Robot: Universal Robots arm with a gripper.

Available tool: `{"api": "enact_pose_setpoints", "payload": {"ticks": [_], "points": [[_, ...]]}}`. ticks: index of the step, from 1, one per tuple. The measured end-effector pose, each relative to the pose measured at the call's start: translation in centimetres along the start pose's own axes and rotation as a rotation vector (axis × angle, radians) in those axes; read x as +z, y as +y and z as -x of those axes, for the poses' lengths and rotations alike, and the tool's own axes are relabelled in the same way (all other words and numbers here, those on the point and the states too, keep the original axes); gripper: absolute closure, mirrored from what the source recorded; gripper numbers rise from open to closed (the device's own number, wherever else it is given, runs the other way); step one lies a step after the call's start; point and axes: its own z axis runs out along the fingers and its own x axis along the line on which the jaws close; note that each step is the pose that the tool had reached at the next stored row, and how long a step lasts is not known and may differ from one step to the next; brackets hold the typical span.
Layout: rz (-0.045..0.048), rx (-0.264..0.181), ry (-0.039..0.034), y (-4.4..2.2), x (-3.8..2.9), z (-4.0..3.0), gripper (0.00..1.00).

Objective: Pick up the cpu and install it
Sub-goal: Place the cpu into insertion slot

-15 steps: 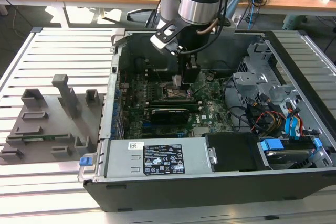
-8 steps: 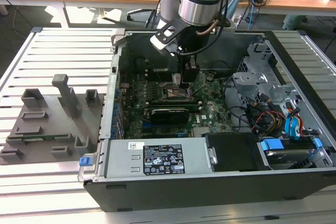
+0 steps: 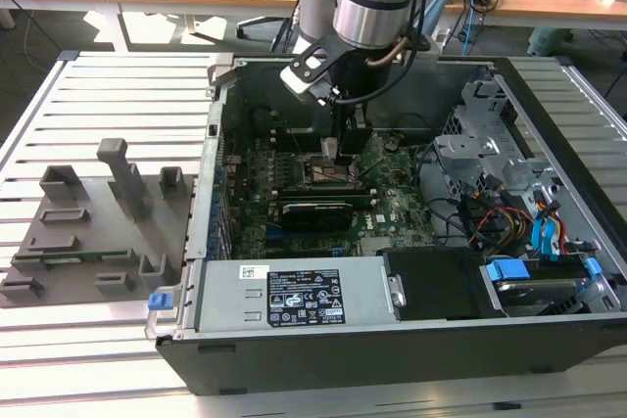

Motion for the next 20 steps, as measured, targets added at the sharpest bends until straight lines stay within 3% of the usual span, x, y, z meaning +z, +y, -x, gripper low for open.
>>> {"api": "enact_pose_setpoints", "payload": {"ticks": [11,20], "points": [[0.0,0.0,0.0001,0.02,0.26,-0.01,0.45],[0.0,0.0,0.0001,0.06,0.91,-0.02,0.45]]}}
